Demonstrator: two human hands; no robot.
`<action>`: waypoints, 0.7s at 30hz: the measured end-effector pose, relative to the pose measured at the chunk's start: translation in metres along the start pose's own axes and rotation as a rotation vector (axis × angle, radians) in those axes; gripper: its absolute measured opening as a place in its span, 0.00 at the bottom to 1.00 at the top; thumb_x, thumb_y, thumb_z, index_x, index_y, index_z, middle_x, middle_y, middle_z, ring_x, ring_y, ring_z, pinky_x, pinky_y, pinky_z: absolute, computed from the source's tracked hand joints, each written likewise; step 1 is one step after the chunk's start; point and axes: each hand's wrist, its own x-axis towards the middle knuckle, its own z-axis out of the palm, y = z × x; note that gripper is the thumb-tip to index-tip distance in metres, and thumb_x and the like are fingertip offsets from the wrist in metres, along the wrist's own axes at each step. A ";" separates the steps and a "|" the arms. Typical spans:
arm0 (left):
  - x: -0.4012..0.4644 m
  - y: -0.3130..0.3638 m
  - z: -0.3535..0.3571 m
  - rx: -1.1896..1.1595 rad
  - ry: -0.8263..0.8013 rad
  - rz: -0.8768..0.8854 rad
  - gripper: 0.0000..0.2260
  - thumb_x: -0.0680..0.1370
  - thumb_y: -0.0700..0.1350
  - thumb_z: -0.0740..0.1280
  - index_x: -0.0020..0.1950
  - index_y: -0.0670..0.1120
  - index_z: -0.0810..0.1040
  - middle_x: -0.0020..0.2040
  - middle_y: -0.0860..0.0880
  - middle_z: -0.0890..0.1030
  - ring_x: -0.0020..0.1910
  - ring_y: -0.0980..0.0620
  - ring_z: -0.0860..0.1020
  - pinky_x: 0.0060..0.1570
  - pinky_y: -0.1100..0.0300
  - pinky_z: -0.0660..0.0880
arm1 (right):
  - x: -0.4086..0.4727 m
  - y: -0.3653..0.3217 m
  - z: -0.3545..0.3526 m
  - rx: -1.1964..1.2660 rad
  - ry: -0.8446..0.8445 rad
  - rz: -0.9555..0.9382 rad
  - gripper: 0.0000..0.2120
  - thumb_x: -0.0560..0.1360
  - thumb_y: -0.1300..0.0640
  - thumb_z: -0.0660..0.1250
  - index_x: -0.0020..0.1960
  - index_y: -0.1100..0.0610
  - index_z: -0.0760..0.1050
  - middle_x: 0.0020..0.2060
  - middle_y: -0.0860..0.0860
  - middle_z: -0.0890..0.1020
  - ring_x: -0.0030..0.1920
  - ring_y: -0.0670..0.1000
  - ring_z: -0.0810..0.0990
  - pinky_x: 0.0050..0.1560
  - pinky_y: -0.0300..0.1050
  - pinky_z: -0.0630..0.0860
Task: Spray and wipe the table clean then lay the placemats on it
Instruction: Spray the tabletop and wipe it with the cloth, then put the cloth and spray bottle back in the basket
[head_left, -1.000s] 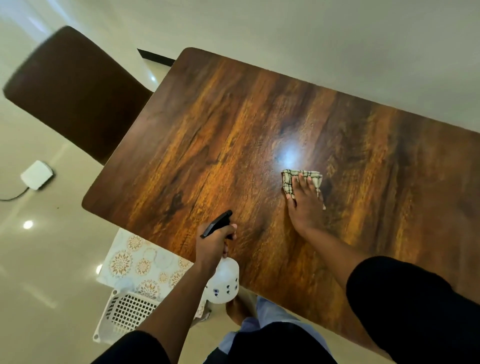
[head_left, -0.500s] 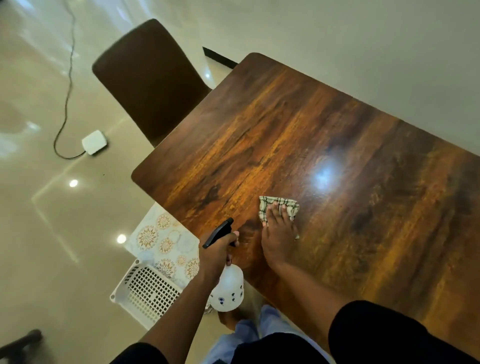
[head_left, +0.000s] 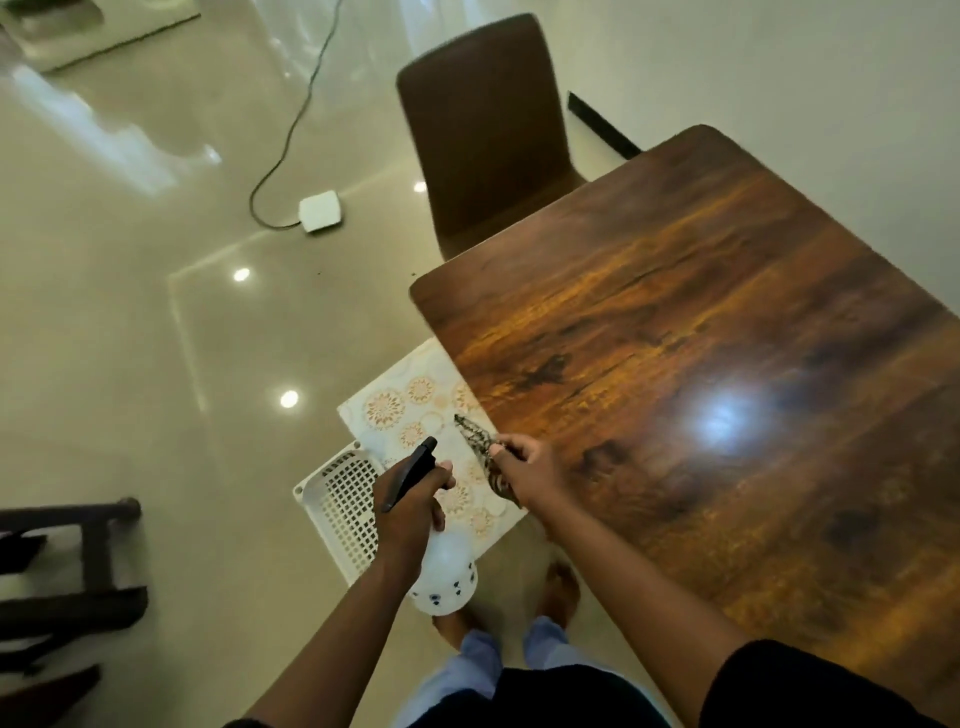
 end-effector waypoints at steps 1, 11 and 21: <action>0.000 0.001 -0.011 -0.026 0.021 0.004 0.19 0.75 0.43 0.76 0.67 0.48 0.83 0.39 0.40 0.83 0.25 0.49 0.71 0.26 0.58 0.68 | 0.001 -0.003 0.003 0.111 -0.010 0.069 0.05 0.83 0.59 0.67 0.55 0.55 0.81 0.49 0.54 0.86 0.46 0.50 0.83 0.46 0.43 0.80; 0.028 -0.026 -0.116 -0.034 0.146 0.062 0.06 0.80 0.36 0.75 0.43 0.41 0.84 0.35 0.34 0.77 0.29 0.49 0.75 0.36 0.56 0.73 | 0.009 0.015 0.065 0.551 -0.271 0.370 0.27 0.79 0.48 0.72 0.71 0.64 0.75 0.66 0.66 0.80 0.67 0.67 0.79 0.72 0.69 0.70; 0.070 -0.102 -0.166 -0.167 0.187 0.049 0.15 0.78 0.31 0.75 0.64 0.39 0.84 0.54 0.45 0.89 0.50 0.56 0.86 0.51 0.62 0.80 | 0.037 0.067 0.132 0.272 -0.128 0.342 0.22 0.72 0.73 0.73 0.66 0.69 0.75 0.58 0.66 0.84 0.57 0.66 0.84 0.59 0.63 0.81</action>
